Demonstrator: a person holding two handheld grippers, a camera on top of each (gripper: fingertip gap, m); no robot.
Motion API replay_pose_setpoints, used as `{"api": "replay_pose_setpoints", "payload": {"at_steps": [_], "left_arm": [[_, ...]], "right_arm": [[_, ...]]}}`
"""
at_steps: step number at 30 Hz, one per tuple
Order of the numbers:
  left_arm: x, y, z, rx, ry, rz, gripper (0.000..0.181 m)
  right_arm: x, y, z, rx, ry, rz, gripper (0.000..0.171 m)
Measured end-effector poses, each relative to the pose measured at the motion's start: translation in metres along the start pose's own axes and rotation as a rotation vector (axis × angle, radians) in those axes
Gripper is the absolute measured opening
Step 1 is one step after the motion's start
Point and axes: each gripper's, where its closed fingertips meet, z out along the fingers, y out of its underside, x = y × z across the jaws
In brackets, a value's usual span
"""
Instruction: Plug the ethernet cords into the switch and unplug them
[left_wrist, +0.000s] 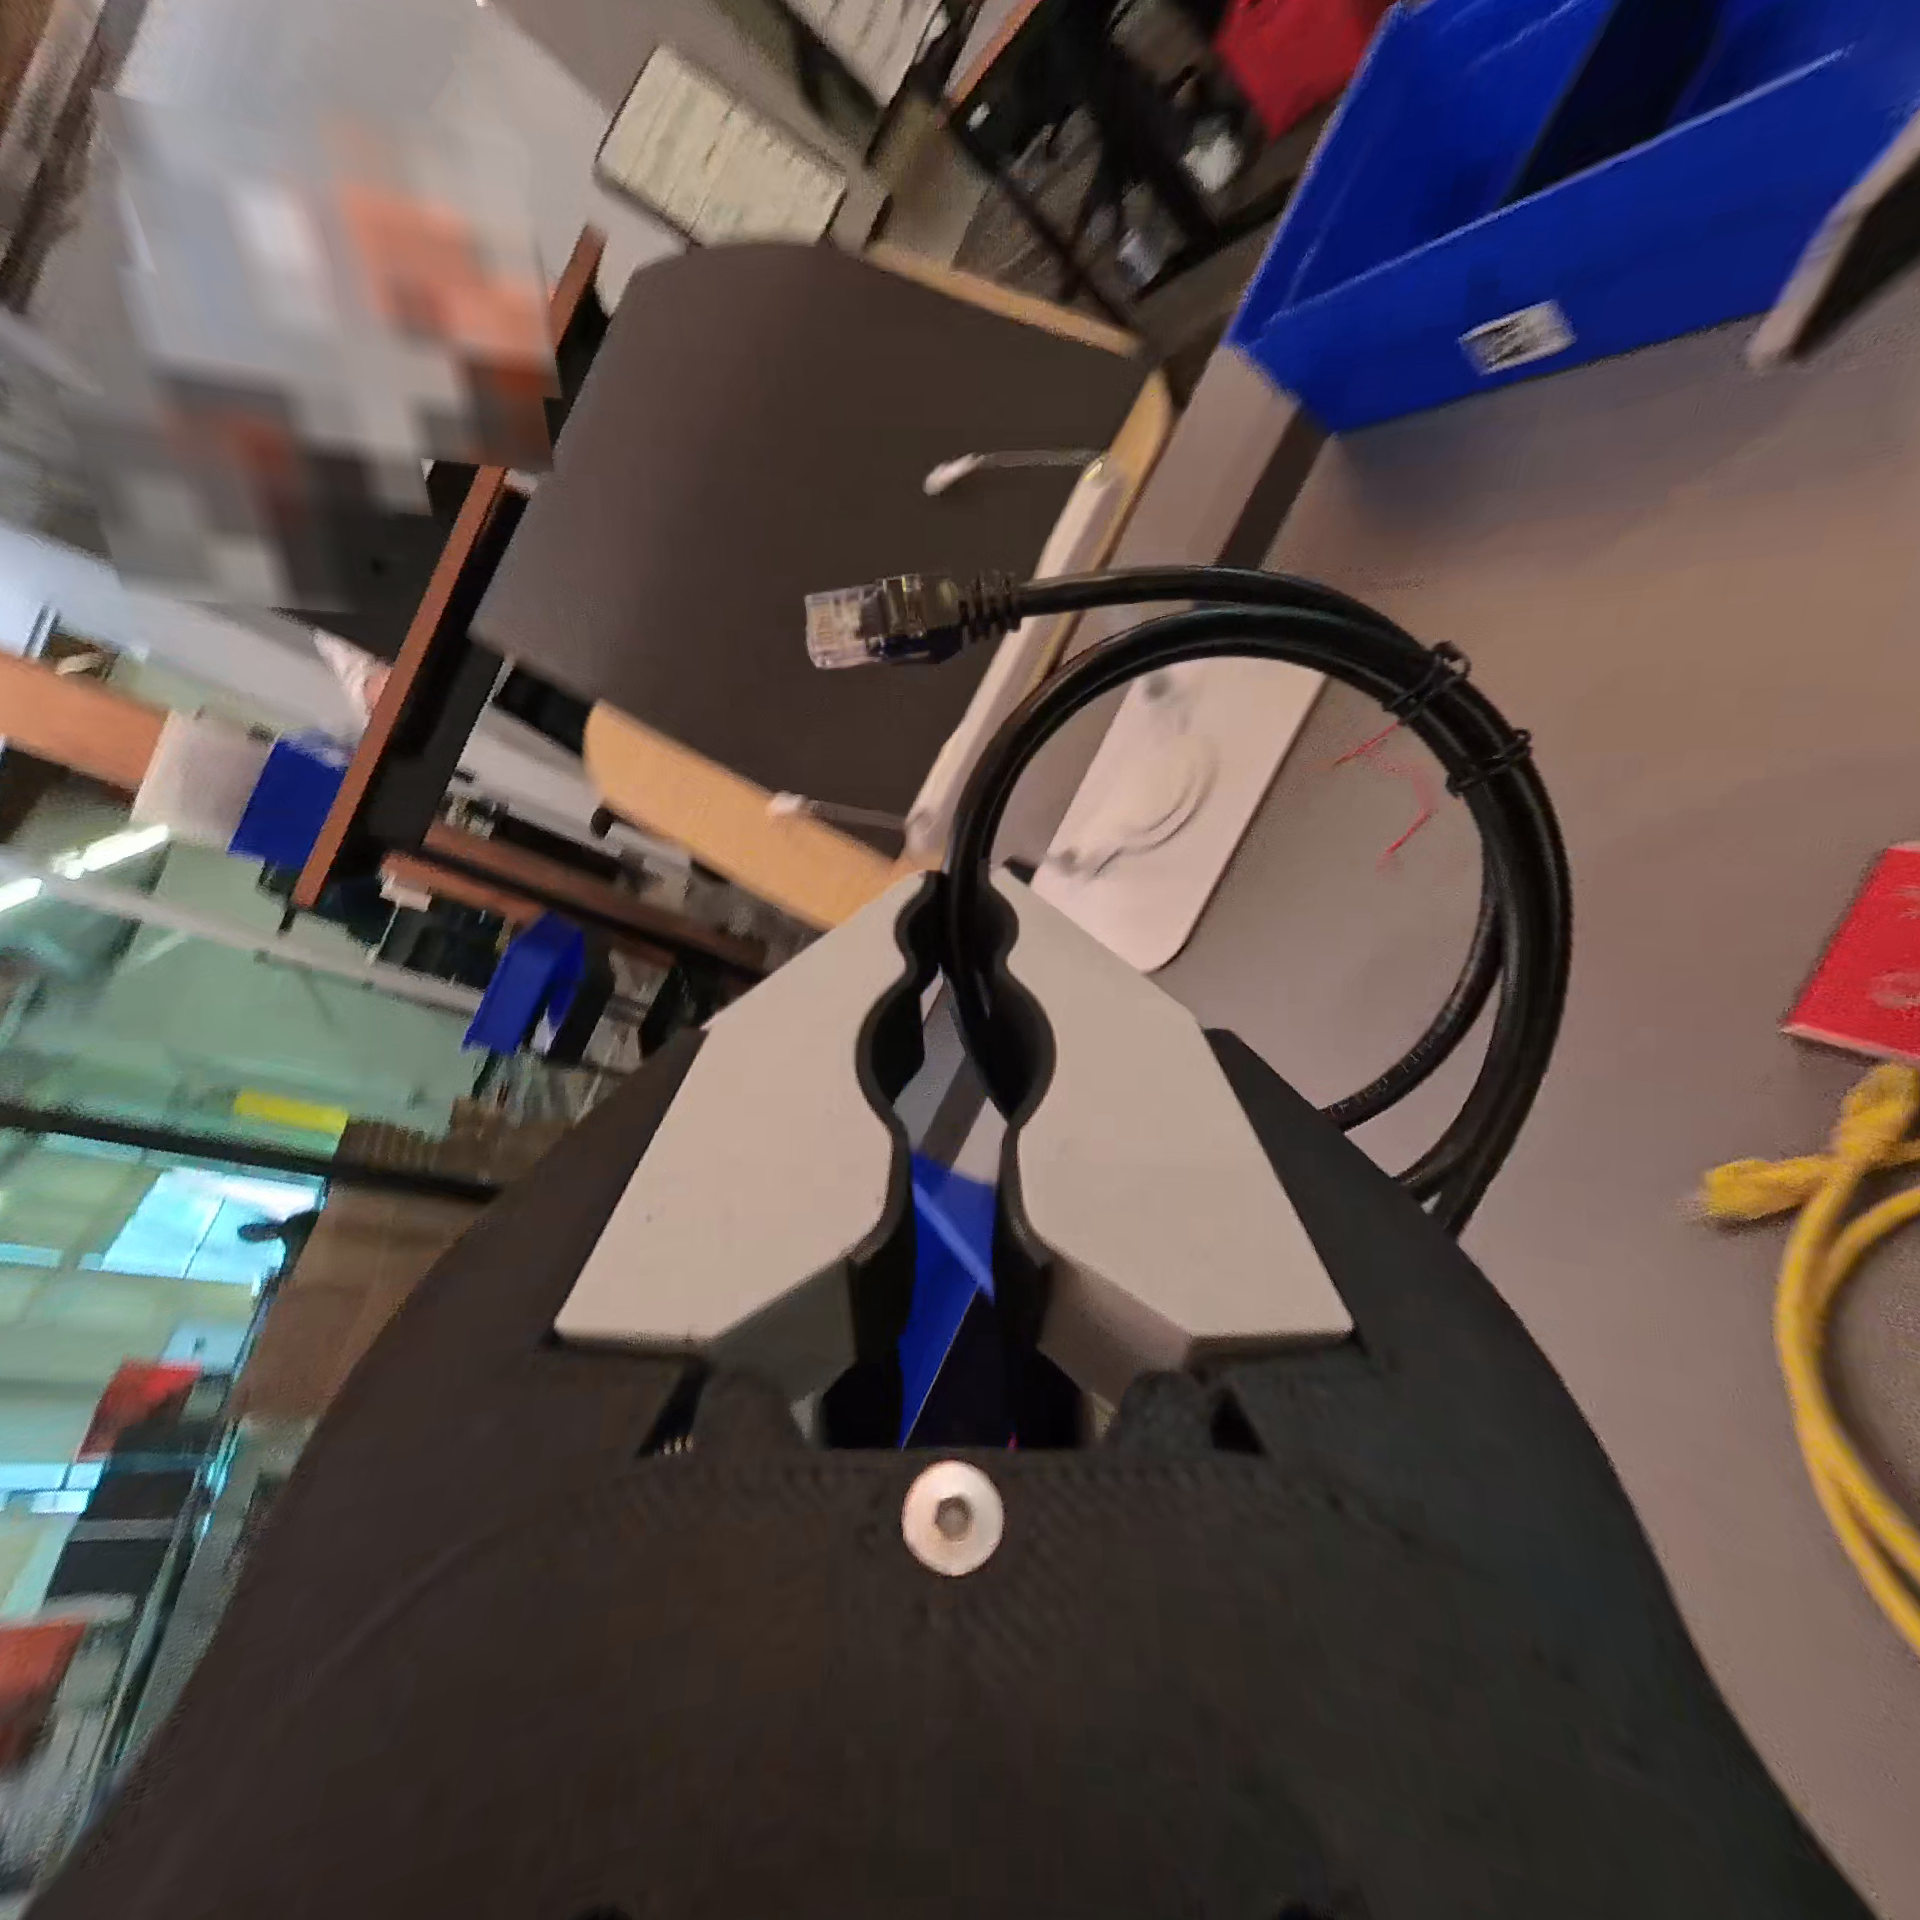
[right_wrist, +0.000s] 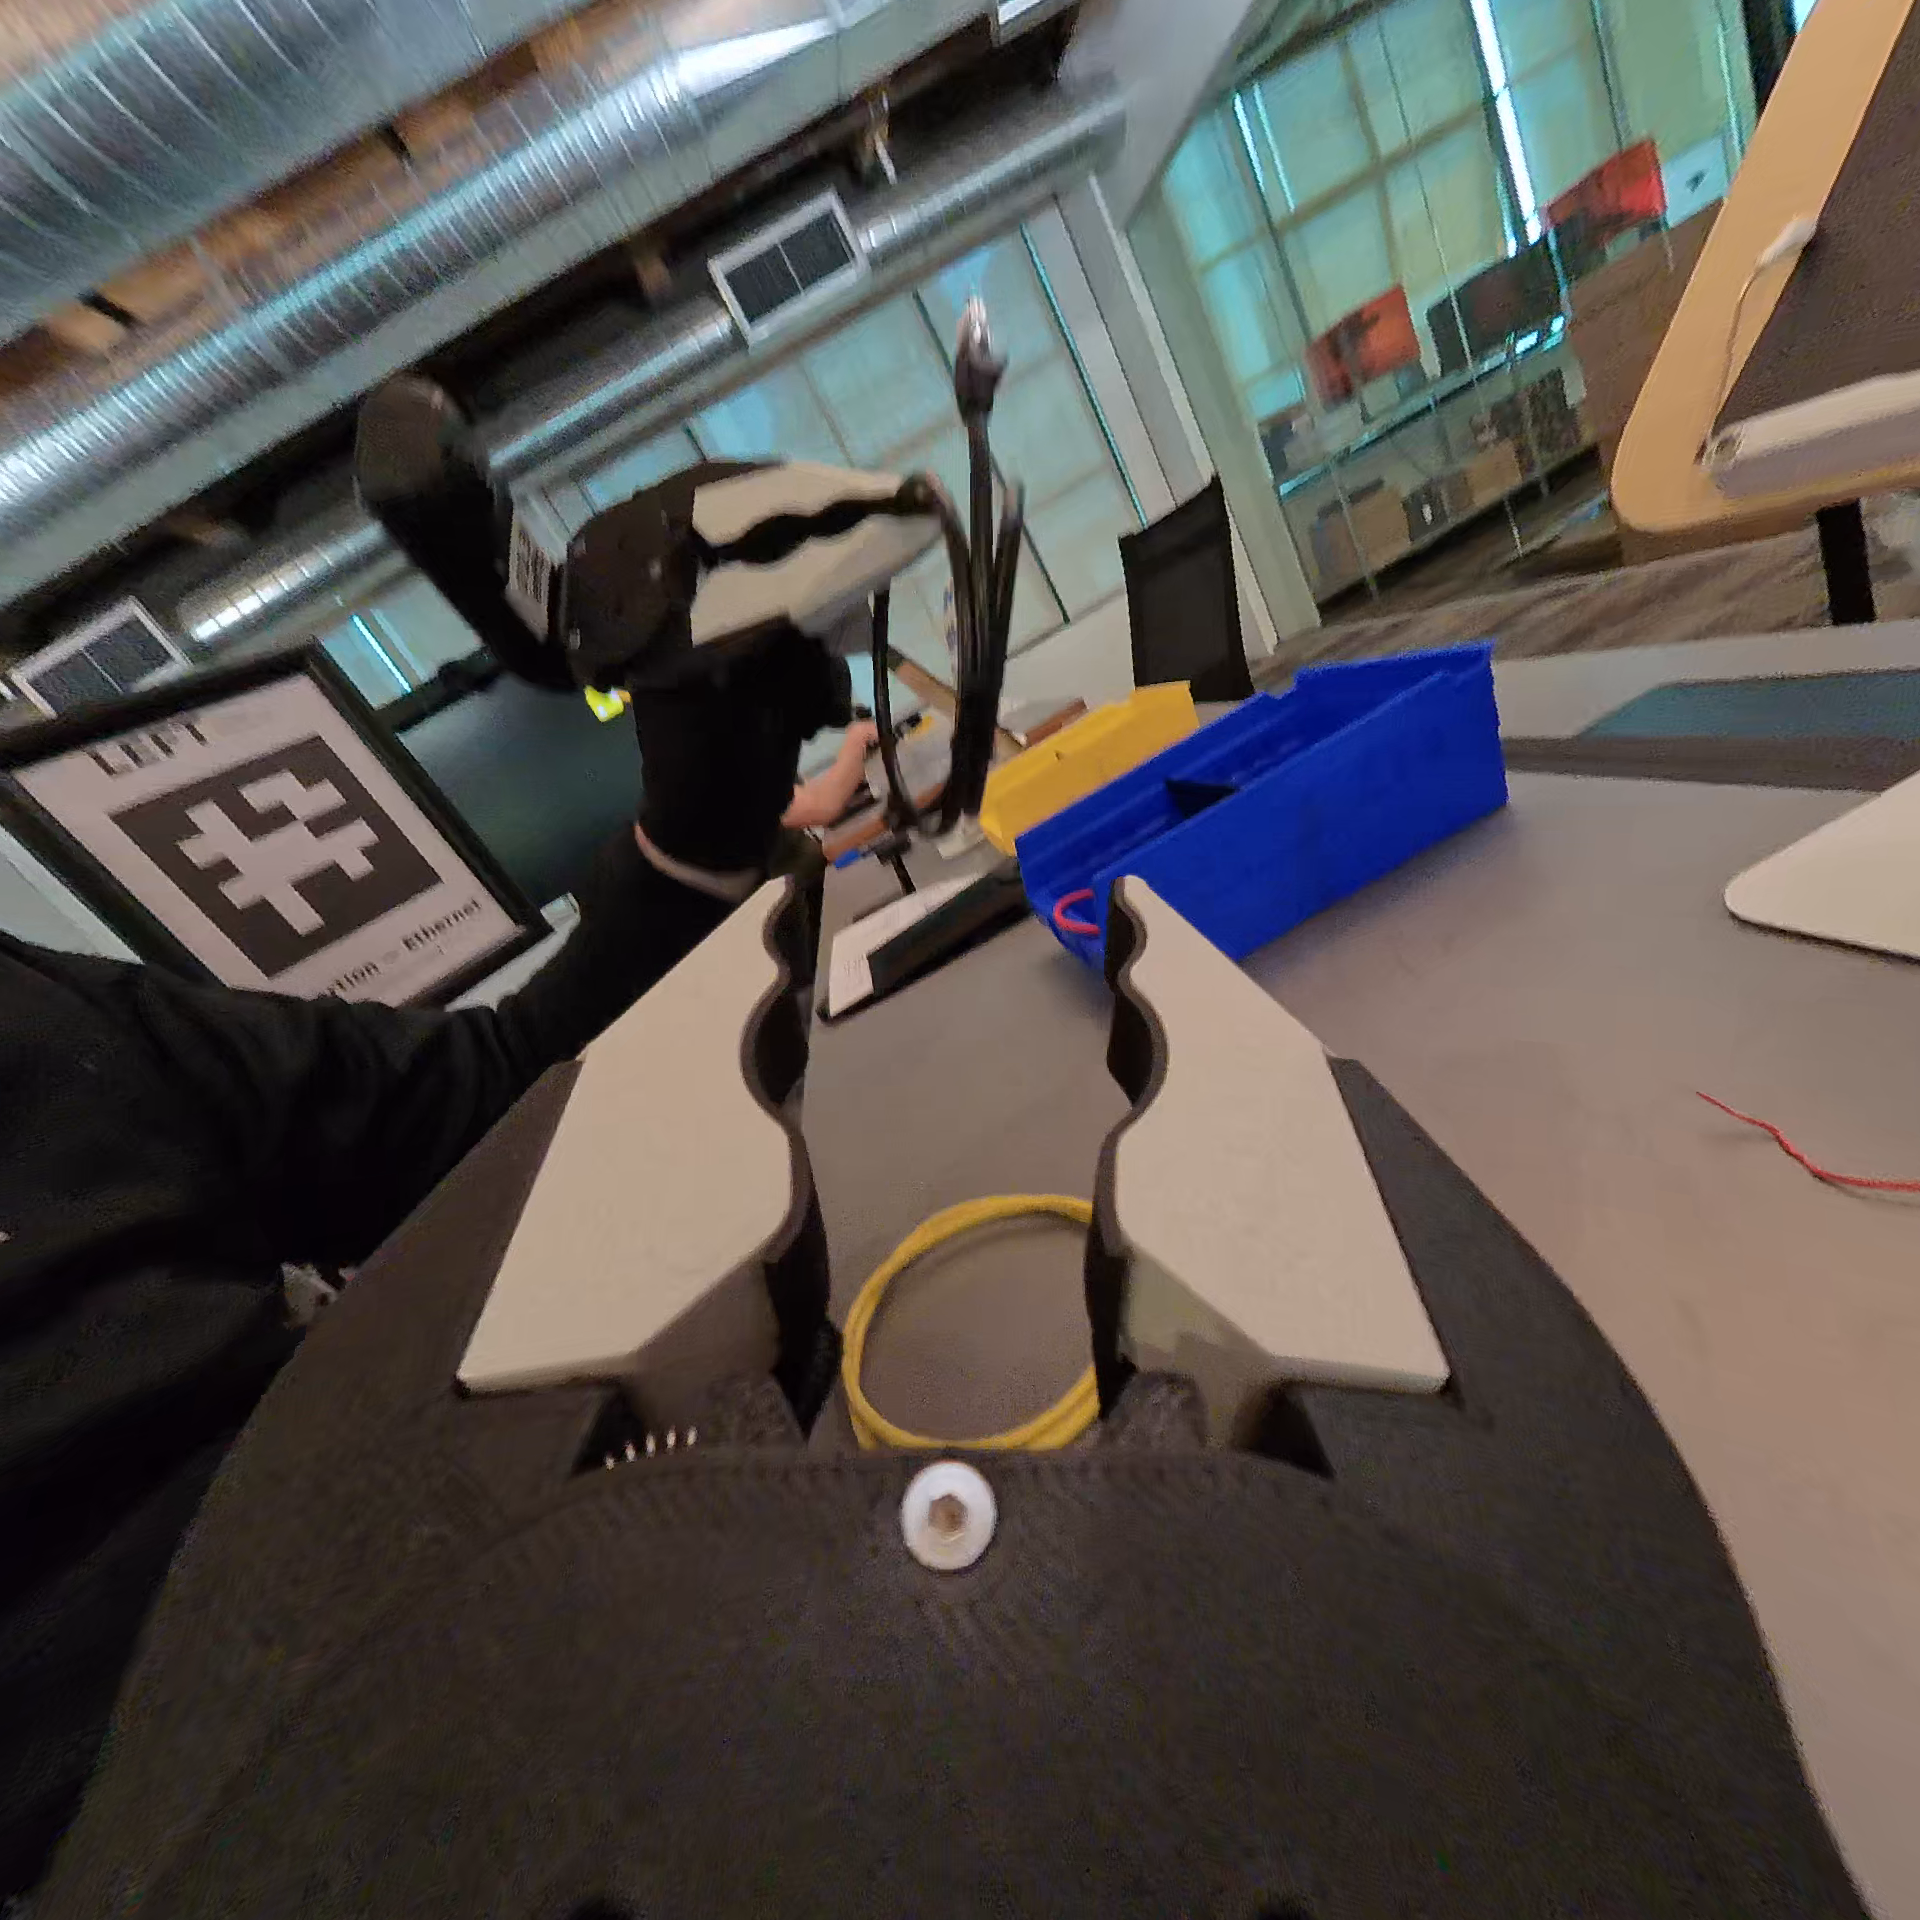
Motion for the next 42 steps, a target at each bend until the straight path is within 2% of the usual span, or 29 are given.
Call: {"api": "replay_pose_setpoints", "payload": {"at_steps": [4, 9, 12, 17, 19, 21, 23, 24, 27, 30, 32, 35, 37, 40, 42], "left_arm": [[0.058, -0.04, 0.016, 0.075, 0.1, 0.062, 0.002], [0.105, -0.061, 0.034, 0.114, 0.161, 0.113, 0.001], [0.119, -0.069, 0.038, 0.136, 0.191, 0.104, 0.003], [0.13, -0.077, 0.039, 0.165, 0.213, 0.082, 0.003], [0.133, -0.077, 0.041, 0.171, 0.225, 0.069, 0.002], [0.142, -0.072, 0.043, 0.167, 0.311, 0.025, 0.005], [0.143, -0.065, 0.046, 0.159, 0.395, -0.065, 0.029], [0.144, -0.063, 0.047, 0.158, 0.453, -0.134, 0.035], [0.142, -0.069, 0.038, 0.196, 0.697, -0.454, 0.041], [0.132, -0.083, 0.025, 0.271, 0.921, -0.751, 0.043], [0.13, -0.084, 0.025, 0.274, 0.994, -0.874, 0.042], [0.138, -0.086, 0.018, 0.281, 1.158, -0.992, 0.042], [0.142, -0.088, 0.013, 0.302, 1.245, -1.057, 0.035], [0.146, -0.091, 0.01, 0.311, 1.334, -1.136, 0.033], [0.146, -0.09, 0.012, 0.319, 1.341, -1.168, 0.024]], "right_arm": [[-0.007, -0.02, -0.007, 0.074, 0.014, -0.04, 0.048], [-0.002, -0.025, -0.015, 0.084, 0.047, -0.061, 0.043], [0.002, -0.024, -0.016, 0.085, 0.054, -0.053, 0.036], [0.007, -0.019, -0.018, 0.065, 0.069, -0.043, 0.003], [0.008, -0.018, -0.019, 0.05, 0.09, -0.073, 0.003], [0.011, -0.021, -0.022, 0.02, 0.163, -0.165, 0.003], [0.014, -0.023, -0.025, -0.033, 0.261, -0.306, 0.002], [0.017, -0.022, -0.027, -0.087, 0.326, -0.414, 0.002], [0.02, -0.016, -0.03, -0.265, 0.493, -0.765, 0.002], [0.019, -0.012, -0.027, -0.386, 0.6, -1.017, 0.001], [0.015, -0.006, -0.02, -0.438, 0.624, -1.136, 0.002], [0.009, 0.001, -0.011, -0.479, 0.628, -1.232, 0.002], [0.008, 0.004, -0.007, -0.507, 0.639, -1.286, 0.003], [0.007, 0.01, -0.004, -0.547, 0.646, -1.366, 0.001], [0.006, 0.011, -0.002, -0.554, 0.652, -1.397, 0.001]]}}
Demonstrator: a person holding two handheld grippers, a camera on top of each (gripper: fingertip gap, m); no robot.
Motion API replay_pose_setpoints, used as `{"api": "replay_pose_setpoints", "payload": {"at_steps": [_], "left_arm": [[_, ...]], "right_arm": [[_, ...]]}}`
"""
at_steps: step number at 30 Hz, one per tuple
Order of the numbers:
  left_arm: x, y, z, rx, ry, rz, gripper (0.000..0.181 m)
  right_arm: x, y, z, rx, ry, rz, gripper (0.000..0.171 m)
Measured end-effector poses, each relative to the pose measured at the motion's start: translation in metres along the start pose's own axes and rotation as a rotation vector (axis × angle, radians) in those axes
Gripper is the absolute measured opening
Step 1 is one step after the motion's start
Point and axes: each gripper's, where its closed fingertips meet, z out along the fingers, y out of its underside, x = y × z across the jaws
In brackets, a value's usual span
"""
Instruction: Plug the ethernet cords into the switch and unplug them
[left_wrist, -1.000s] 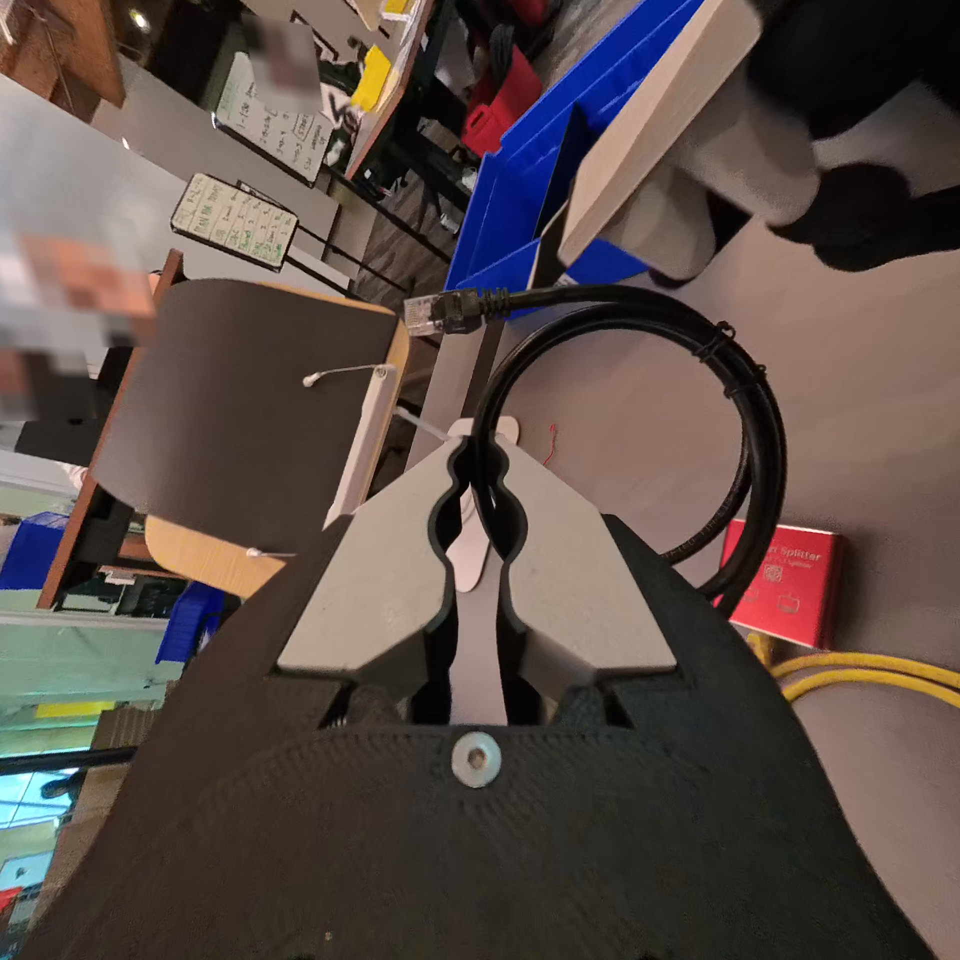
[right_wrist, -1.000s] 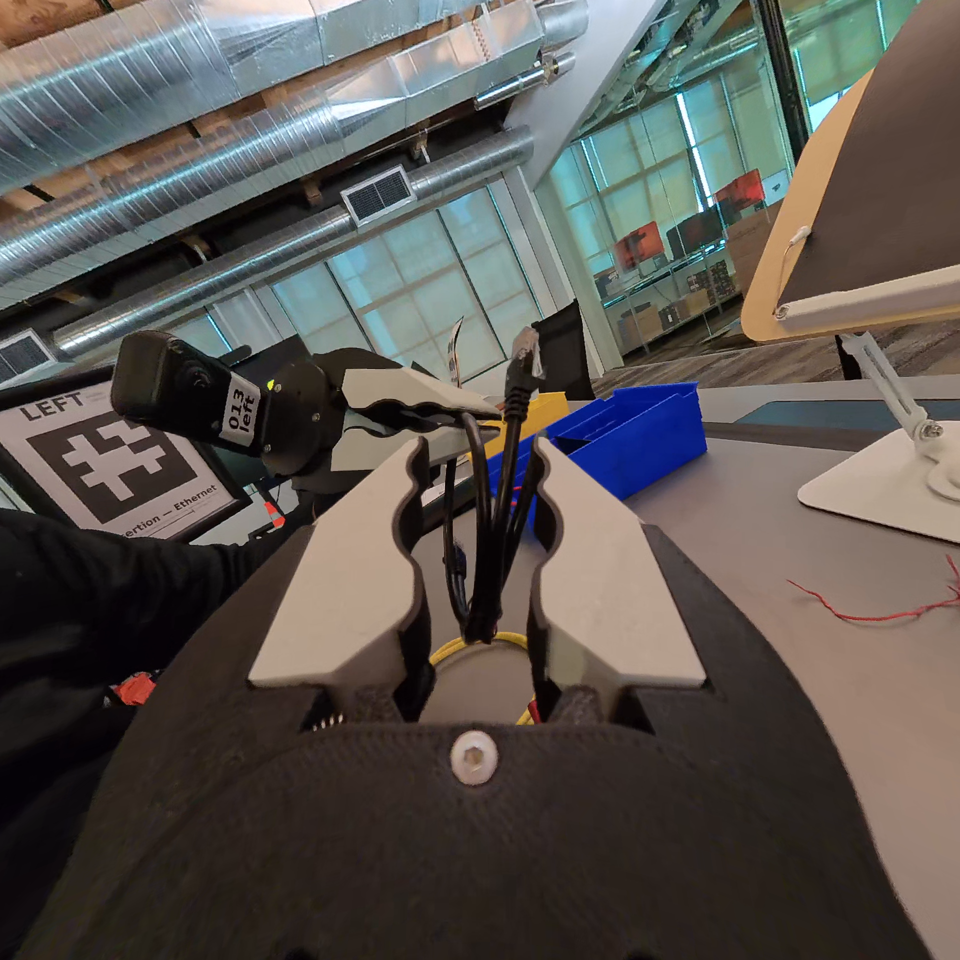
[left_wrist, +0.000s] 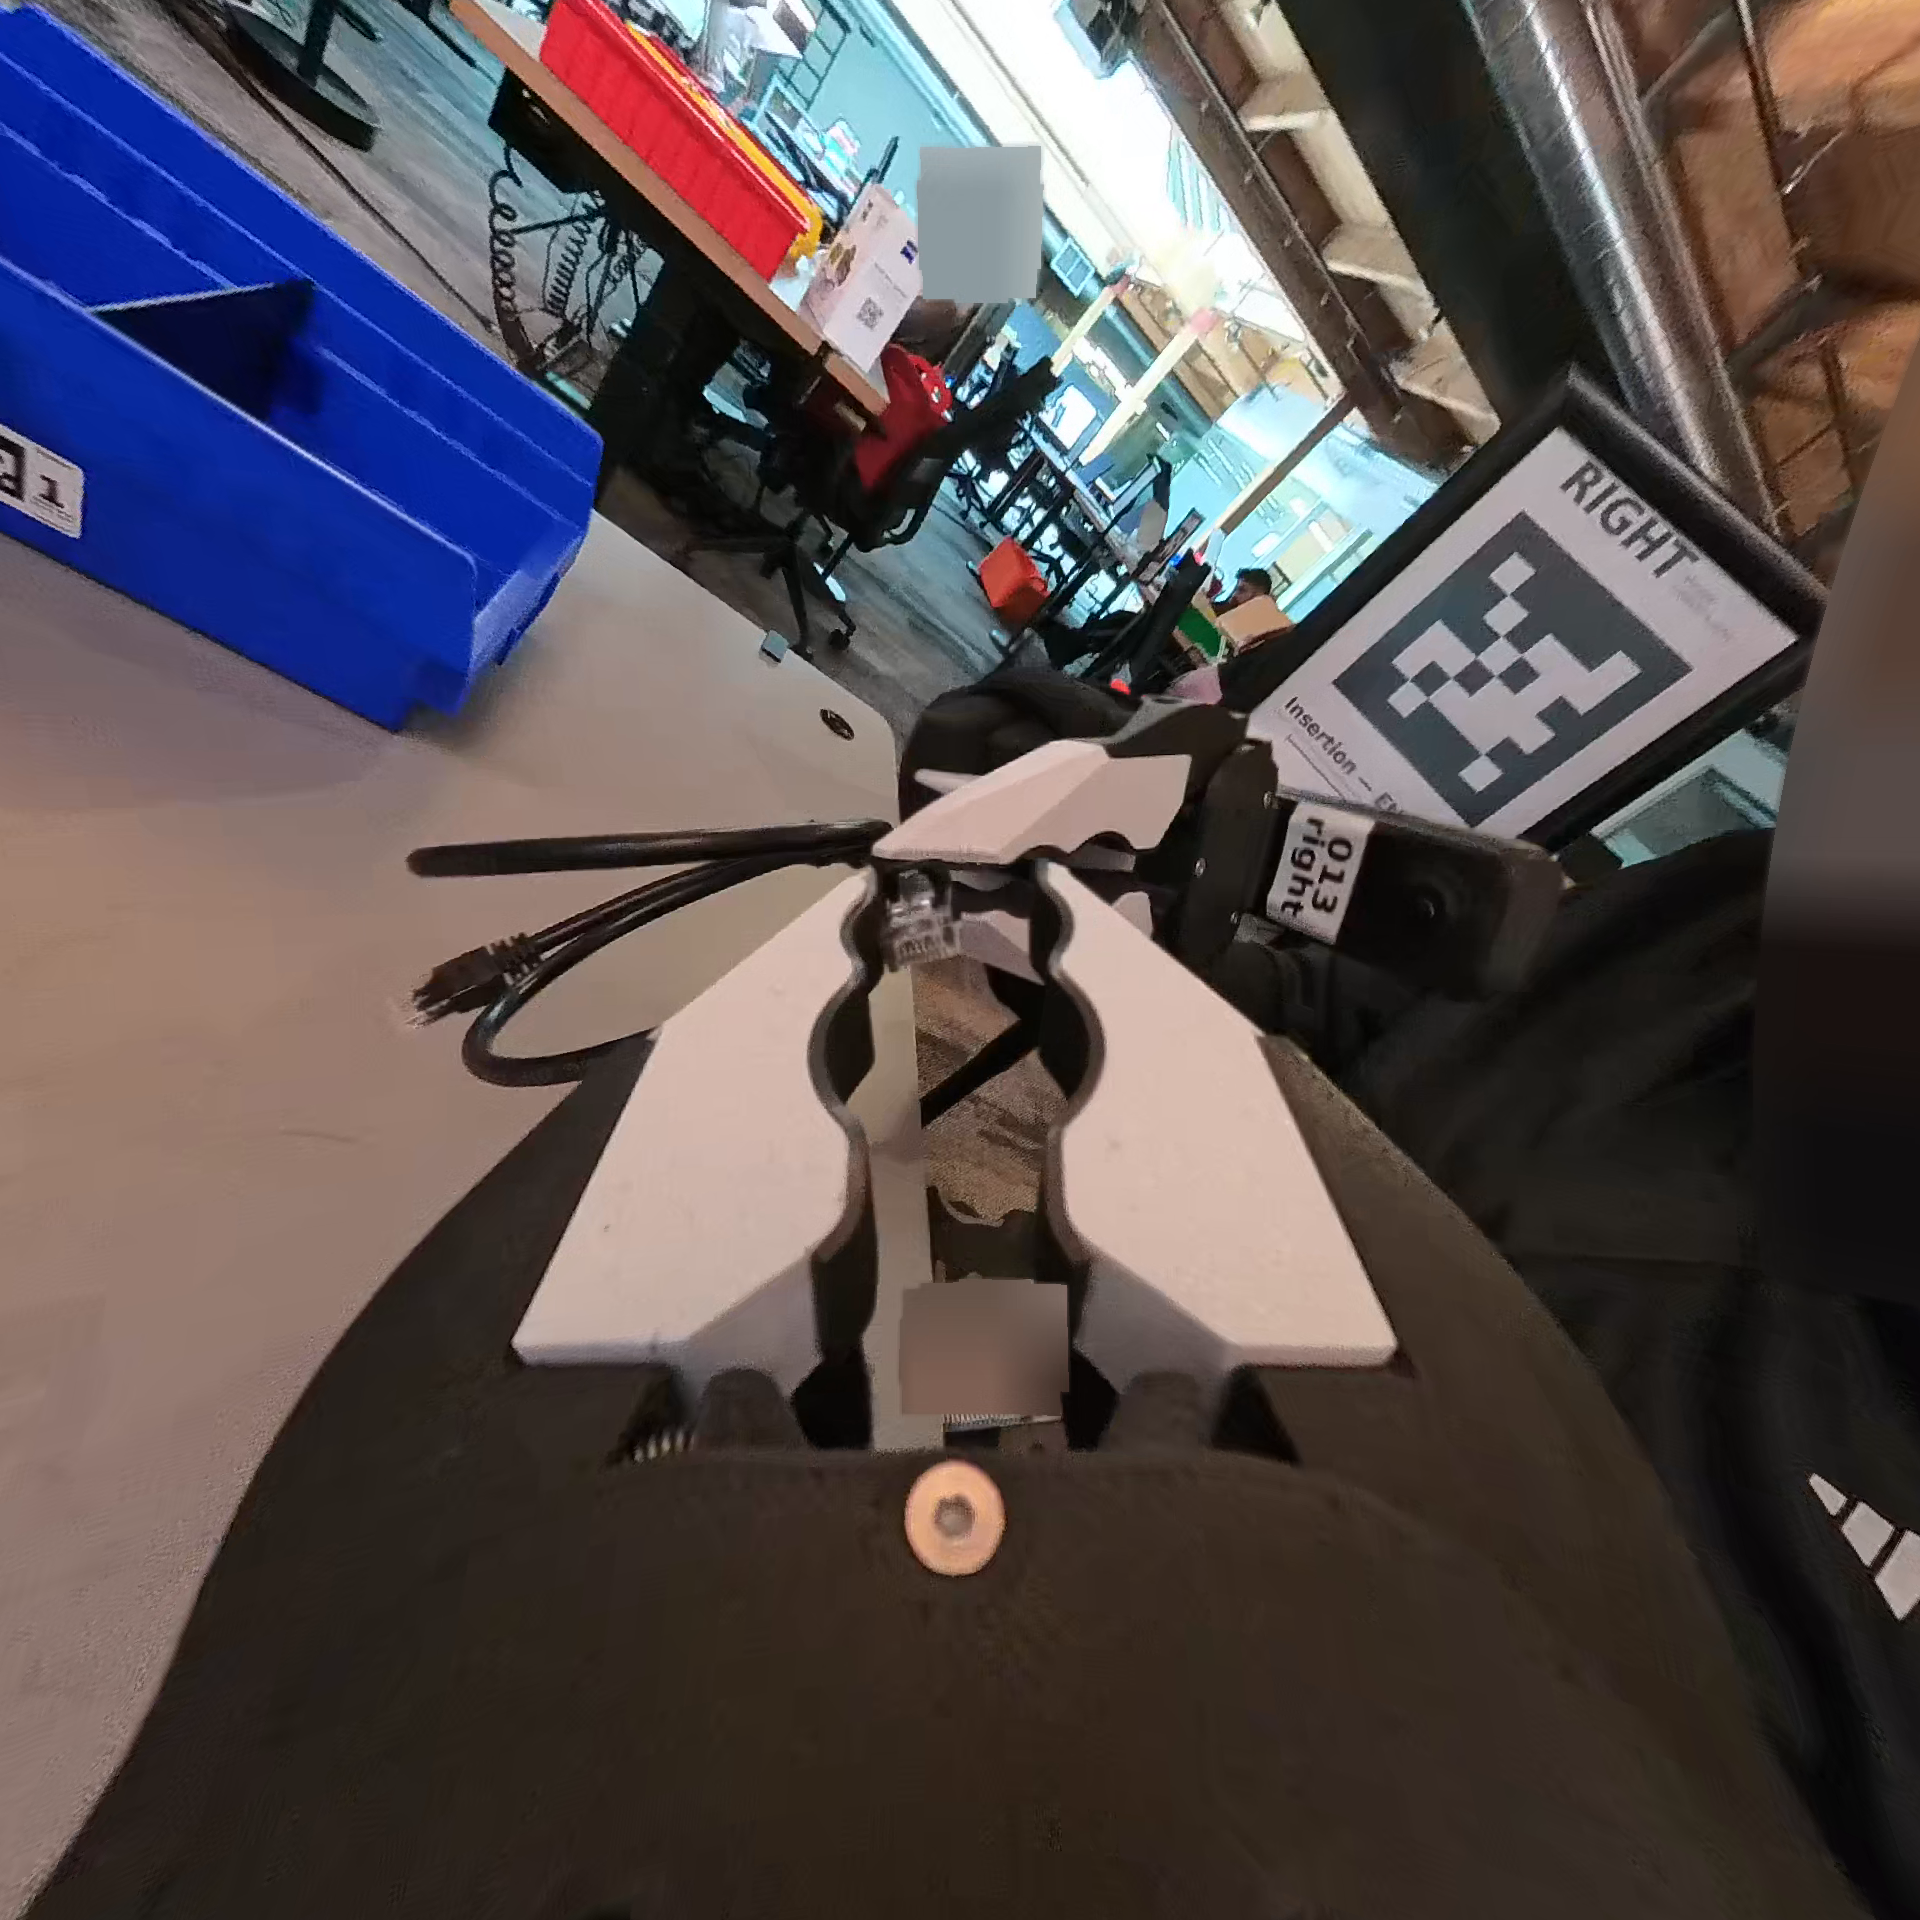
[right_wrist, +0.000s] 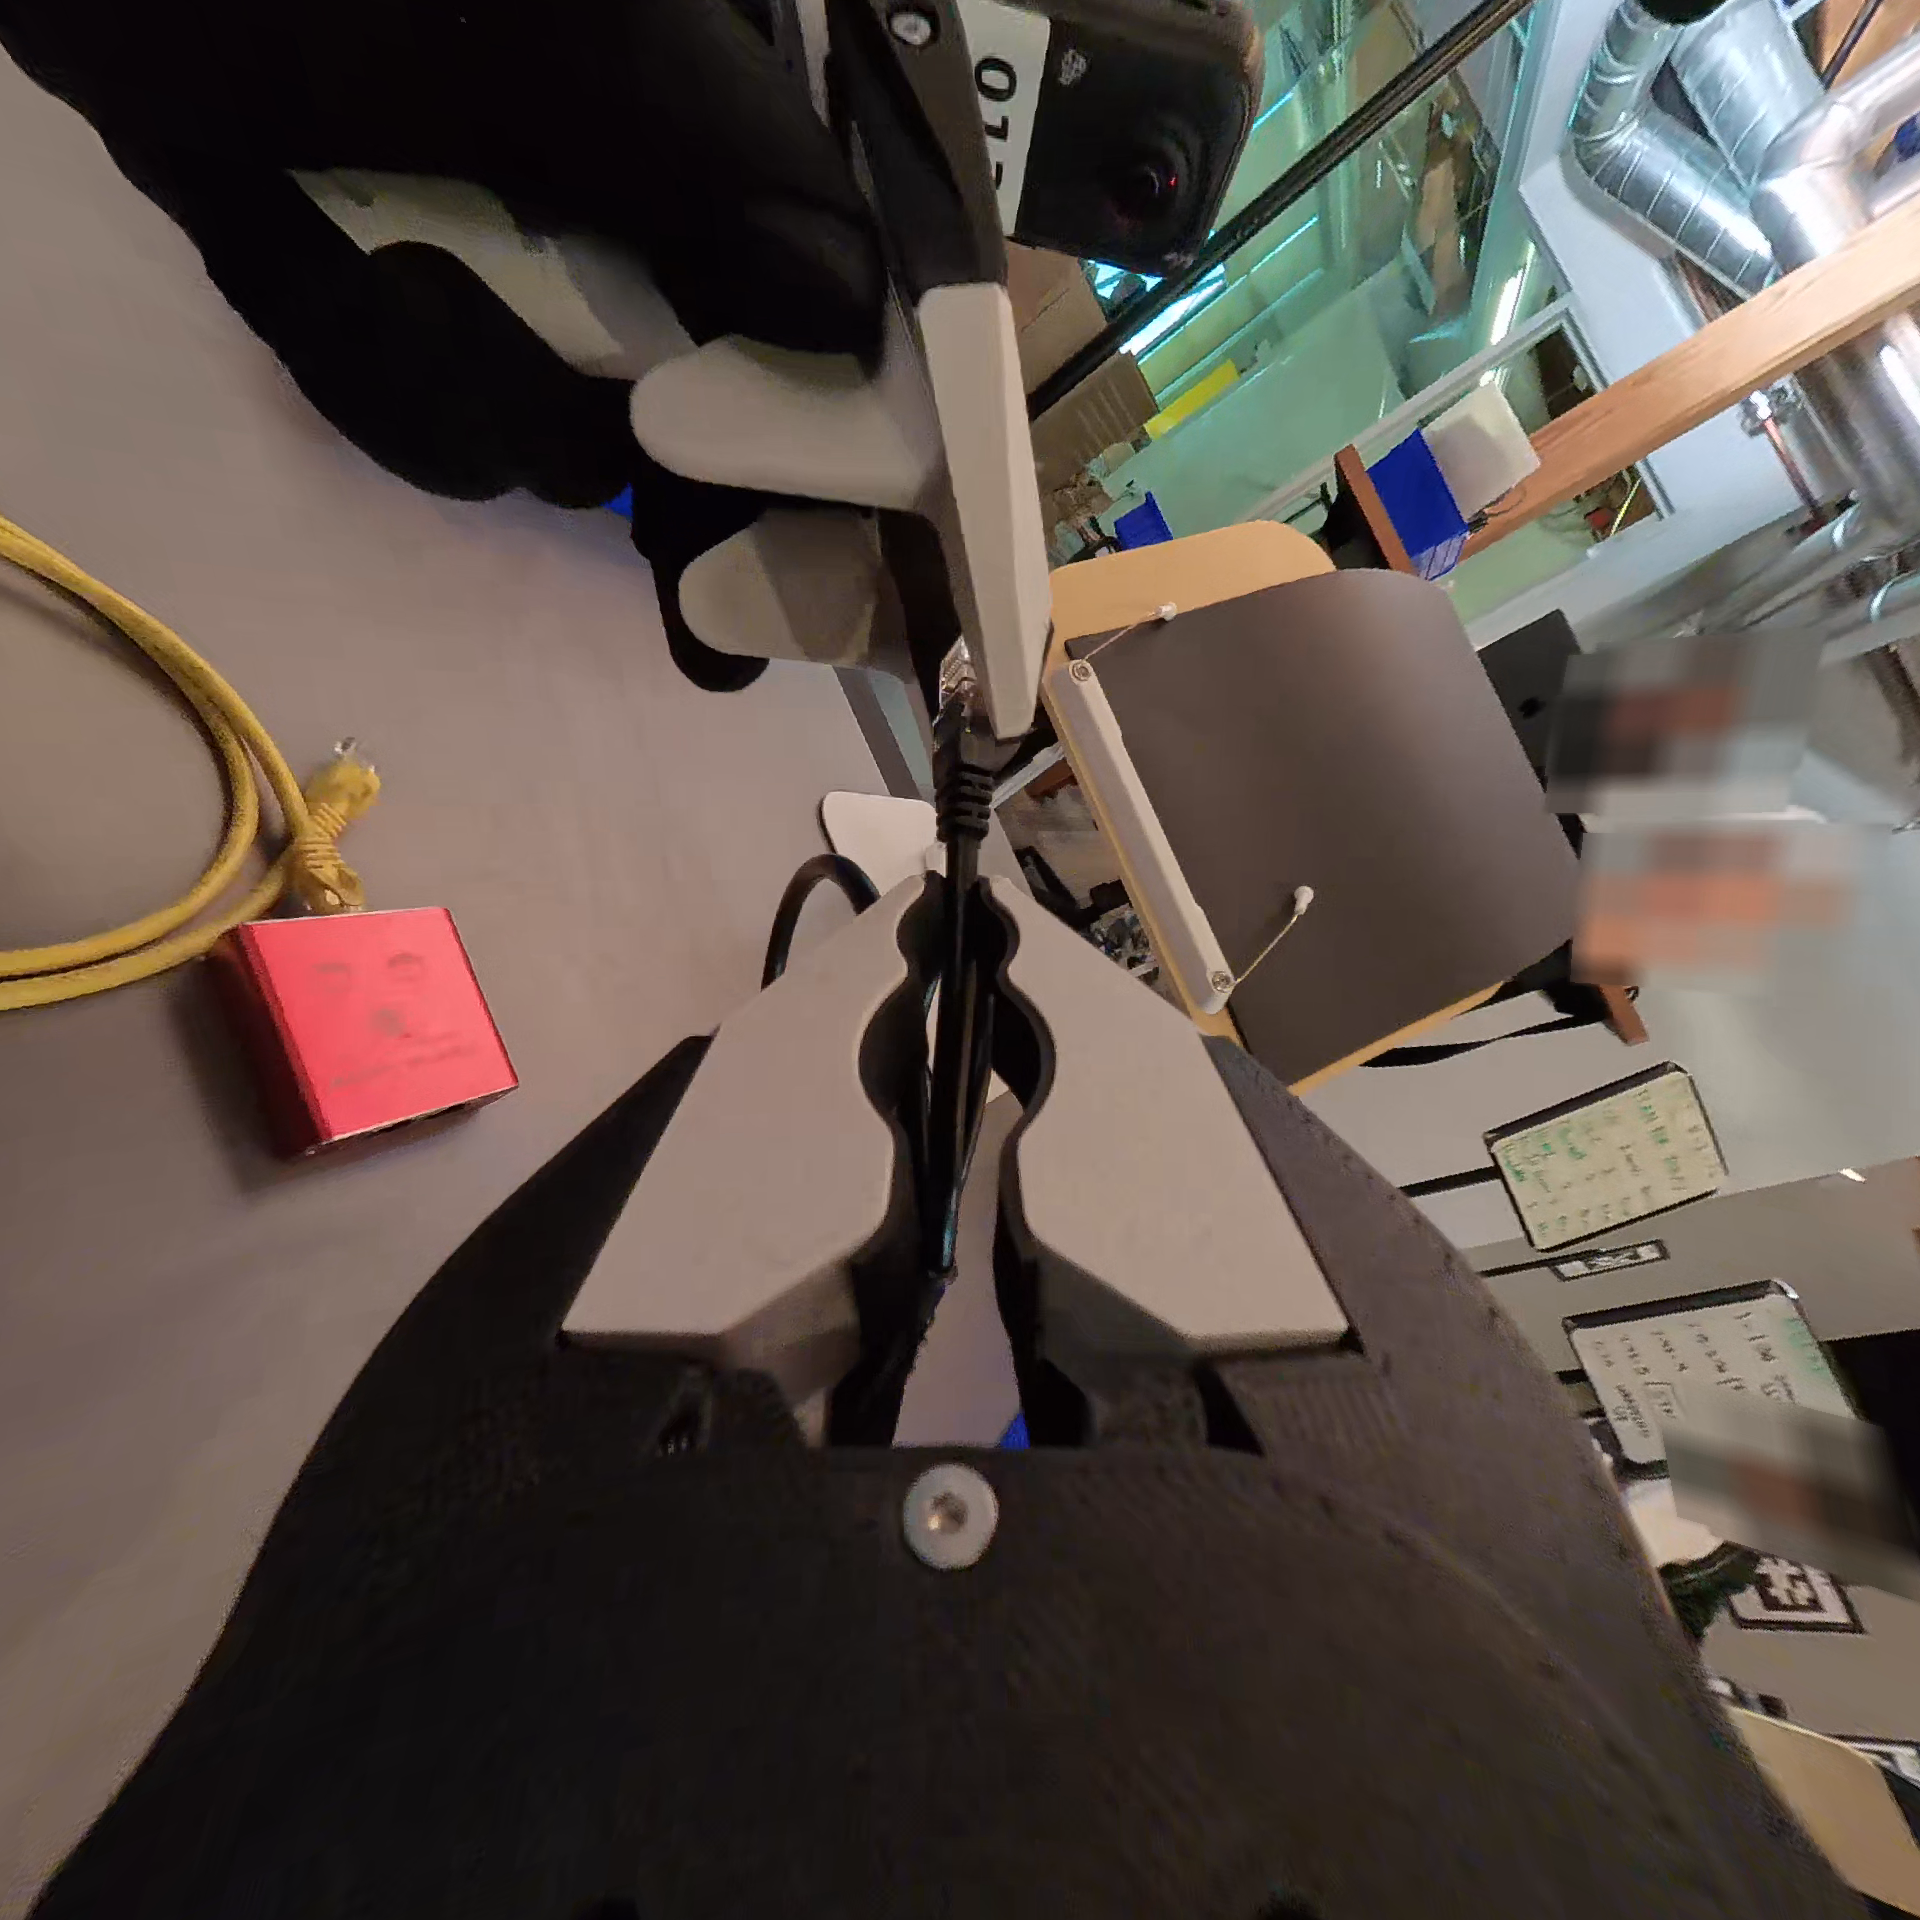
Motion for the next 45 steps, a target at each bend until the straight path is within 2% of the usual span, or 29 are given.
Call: {"api": "replay_pose_setpoints", "payload": {"at_steps": [3, 8, 11, 12, 16, 19, 23, 28, 33, 37, 42, 45], "left_arm": [[-0.003, 0.001, 0.0, 0.013, 0.01, -0.027, 0.011], [-0.006, 0.0, -0.001, 0.021, -0.038, 0.027, 0.01], [-0.001, -0.002, -0.001, 0.02, -0.059, 0.1, 0.01], [0.0, -0.003, -0.001, 0.021, -0.068, 0.127, 0.01], [0.014, -0.002, 0.004, -0.029, -0.083, 0.28, 0.01], [0.028, 0.002, 0.011, -0.079, -0.108, 0.429, 0.01], [0.048, -0.003, 0.016, -0.041, -0.109, 0.555, 0.01], [0.058, -0.01, 0.02, 0.023, -0.121, 0.628, 0.01], [0.067, -0.016, 0.02, 0.104, -0.132, 0.692, 0.01], [0.076, -0.021, 0.018, 0.142, -0.133, 0.722, 0.01], [0.08, -0.025, 0.017, 0.189, -0.129, 0.721, 0.01], [0.084, -0.027, 0.018, 0.216, -0.118, 0.721, 0.01]], "right_arm": [[0.001, -0.001, -0.001, -0.002, 0.013, -0.025, 0.001], [0.0, -0.002, 0.001, 0.028, -0.02, 0.058, 0.003], [0.005, -0.007, -0.004, 0.104, -0.076, 0.192, 0.011], [0.008, -0.009, -0.006, 0.133, -0.101, 0.254, 0.022], [0.01, -0.031, -0.018, 0.32, -0.296, 0.55, 0.034], [0.02, -0.043, -0.029, 0.479, -0.418, 0.786, 0.031], [0.014, -0.043, -0.033, 0.559, -0.527, 0.895, 0.031], [0.01, -0.052, -0.036, 0.662, -0.674, 1.077, 0.032], [0.025, -0.061, -0.049, 0.847, -0.776, 1.278, 0.018], [0.031, -0.067, -0.054, 0.897, -0.764, 1.286, 0.008], [0.027, -0.074, -0.05, 0.858, -0.727, 1.255, 0.015], [0.031, -0.079, -0.056, 0.931, -0.733, 1.292, 0.008]]}}
